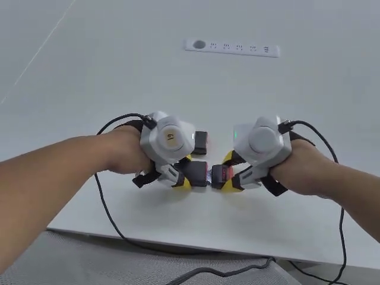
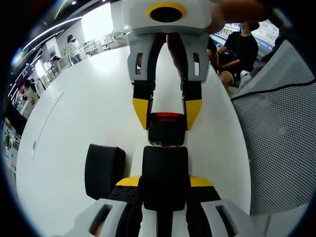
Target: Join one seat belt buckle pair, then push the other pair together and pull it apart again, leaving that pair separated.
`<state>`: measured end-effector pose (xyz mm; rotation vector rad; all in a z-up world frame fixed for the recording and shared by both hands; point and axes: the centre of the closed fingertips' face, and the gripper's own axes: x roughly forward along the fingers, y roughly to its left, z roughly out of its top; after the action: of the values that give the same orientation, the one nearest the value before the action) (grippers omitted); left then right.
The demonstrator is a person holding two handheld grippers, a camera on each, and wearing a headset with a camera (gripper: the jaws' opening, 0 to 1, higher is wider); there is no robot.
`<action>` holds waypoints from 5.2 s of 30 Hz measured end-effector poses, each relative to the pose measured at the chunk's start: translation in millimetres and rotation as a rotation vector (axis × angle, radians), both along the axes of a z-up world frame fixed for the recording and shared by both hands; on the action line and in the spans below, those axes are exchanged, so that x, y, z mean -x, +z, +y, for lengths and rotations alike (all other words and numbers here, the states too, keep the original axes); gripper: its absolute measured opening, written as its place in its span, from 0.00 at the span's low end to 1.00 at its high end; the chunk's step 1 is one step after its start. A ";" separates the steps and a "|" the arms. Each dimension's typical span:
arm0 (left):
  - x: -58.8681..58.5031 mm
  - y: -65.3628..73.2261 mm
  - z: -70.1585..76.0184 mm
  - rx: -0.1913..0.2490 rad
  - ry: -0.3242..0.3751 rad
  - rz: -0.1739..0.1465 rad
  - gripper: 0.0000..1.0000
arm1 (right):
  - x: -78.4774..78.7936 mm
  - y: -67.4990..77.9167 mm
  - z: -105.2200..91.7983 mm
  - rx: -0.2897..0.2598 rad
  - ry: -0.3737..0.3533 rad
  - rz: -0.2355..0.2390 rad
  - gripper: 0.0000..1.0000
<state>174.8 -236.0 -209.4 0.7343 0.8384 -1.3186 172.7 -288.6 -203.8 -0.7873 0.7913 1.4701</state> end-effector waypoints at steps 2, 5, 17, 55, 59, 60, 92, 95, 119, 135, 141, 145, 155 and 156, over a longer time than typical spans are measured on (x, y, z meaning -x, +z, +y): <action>-0.1 0.1 0.1 0.003 0.001 0.001 0.34 | -1.5 -1.1 -0.7 -0.002 -0.005 -0.003 0.30; -0.3 -0.4 0.9 0.006 0.003 0.000 0.34 | -1.8 -1.7 0.2 -0.010 -0.014 -0.001 0.30; 2.9 2.2 0.9 0.005 0.015 0.002 0.35 | 0.3 0.3 1.0 -0.003 -0.011 -0.006 0.31; -25.0 49.6 20.0 0.028 0.147 -0.069 0.45 | -16.4 42.4 -27.4 0.014 -0.067 -0.086 0.37; -42.9 50.3 27.1 0.030 0.160 -0.085 0.45 | -27.2 38.2 -41.9 0.035 -0.082 -0.092 0.36; -46.2 51.0 27.7 0.030 0.162 -0.087 0.45 | -30.8 36.7 -45.4 0.040 -0.088 -0.092 0.36; -82.3 15.3 17.1 -0.046 0.012 -0.023 0.36 | -73.8 3.2 -135.2 0.151 -0.063 -0.075 0.33; -80.5 15.1 19.6 -0.065 0.003 -0.026 0.36 | -75.2 2.5 -136.3 0.149 -0.067 -0.075 0.32; -78.8 4.1 19.7 -0.123 -0.090 -0.059 0.33 | -76.4 -3.4 -142.8 0.133 -0.091 -0.090 0.32; -77.8 3.0 17.9 -0.112 -0.100 -0.068 0.33 | -77.0 -2.9 -142.4 0.134 -0.124 -0.083 0.31; -78.7 3.0 18.0 -0.108 -0.087 -0.068 0.33 | -77.6 -2.7 -140.7 0.141 -0.126 -0.086 0.31; -79.4 1.9 18.4 -0.108 -0.084 -0.070 0.33 | -79.4 -2.2 -137.2 0.144 -0.129 -0.090 0.31; -80.2 0.7 19.6 -0.112 -0.081 -0.070 0.33 | -81.4 -1.3 -115.6 0.130 -0.119 -0.097 0.31; -80.1 0.8 19.5 -0.112 -0.081 -0.071 0.33 | -81.2 -1.4 -113.1 0.128 -0.116 -0.098 0.31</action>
<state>254.9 -216.4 -208.6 0.9067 0.8382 -1.3180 253.9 -401.7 -205.2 -0.8882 0.8491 1.2779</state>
